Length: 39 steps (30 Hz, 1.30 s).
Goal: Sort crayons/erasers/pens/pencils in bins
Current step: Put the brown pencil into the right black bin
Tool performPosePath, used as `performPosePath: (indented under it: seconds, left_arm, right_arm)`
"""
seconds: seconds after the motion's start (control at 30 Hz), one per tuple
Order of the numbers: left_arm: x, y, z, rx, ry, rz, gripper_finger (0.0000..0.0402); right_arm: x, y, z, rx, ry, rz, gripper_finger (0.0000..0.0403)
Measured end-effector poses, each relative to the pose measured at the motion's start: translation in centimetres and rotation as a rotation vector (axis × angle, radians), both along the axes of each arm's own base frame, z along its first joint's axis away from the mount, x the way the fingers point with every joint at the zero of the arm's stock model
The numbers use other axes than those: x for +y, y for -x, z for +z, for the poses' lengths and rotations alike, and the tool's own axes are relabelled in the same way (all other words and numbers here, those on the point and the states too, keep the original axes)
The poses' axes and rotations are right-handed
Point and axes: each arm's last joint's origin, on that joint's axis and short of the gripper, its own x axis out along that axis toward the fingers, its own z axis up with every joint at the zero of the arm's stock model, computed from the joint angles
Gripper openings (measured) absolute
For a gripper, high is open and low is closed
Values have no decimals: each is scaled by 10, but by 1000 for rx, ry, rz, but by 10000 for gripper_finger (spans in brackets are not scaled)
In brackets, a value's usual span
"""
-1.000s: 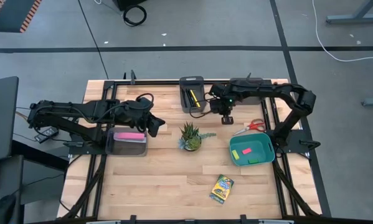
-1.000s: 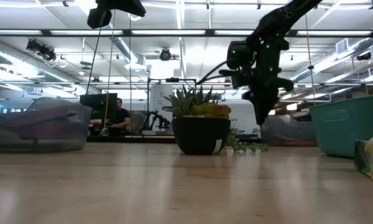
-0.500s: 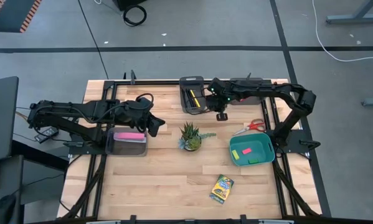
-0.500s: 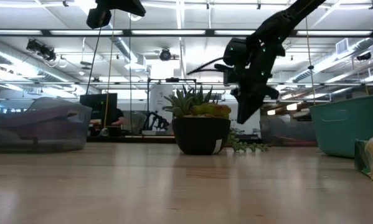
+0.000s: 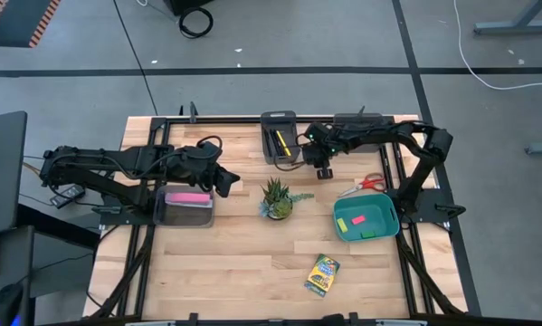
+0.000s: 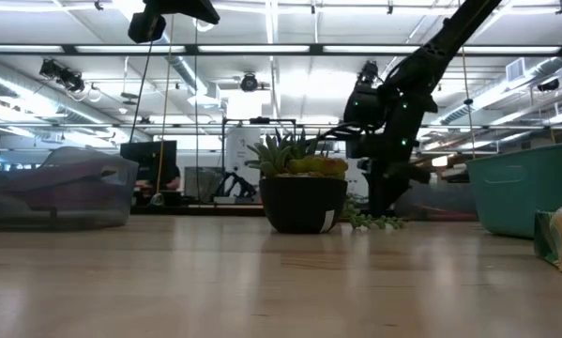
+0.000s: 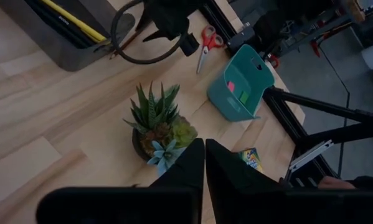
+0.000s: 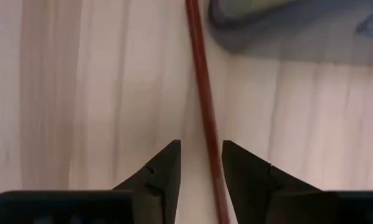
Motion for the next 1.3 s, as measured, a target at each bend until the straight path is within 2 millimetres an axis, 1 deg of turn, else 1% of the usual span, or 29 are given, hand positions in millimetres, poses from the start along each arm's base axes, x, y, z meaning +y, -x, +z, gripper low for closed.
performPosePath:
  seconds: [0.2,0.27,0.33,0.43,0.57,0.67,0.8,1.0,1.13,1.3]
  left_arm:
    - [0,0,0,-3,11,7,22]
    - [0,0,0,-4,11,7,19]
    - [0,0,0,-3,11,7,17]
    - [0,0,0,-4,15,10,18]
    - [0,0,0,-8,34,22,24]
    - [0,0,0,-7,25,17,23]
    - [2,0,0,0,-5,7,17]
    - [3,0,0,2,-16,5,21]
    - [3,0,0,2,-17,4,24]
    - [3,0,0,2,-17,3,18]
  right_arm:
    - [-6,-2,4,-43,13,5,124]
    - [-9,-3,1,-61,-1,6,124]
    - [-12,-2,-8,-50,-47,8,124]
    - [-15,-3,-15,-47,-90,6,124]
    - [-14,-2,-14,-48,-107,3,124]
    - [-10,1,-12,-27,-138,-21,124]
    - [0,5,-13,49,-190,-7,124]
    - [20,7,-12,147,-233,80,121]
    - [25,10,-11,202,-232,88,96]
    - [27,15,-12,248,-267,10,31]
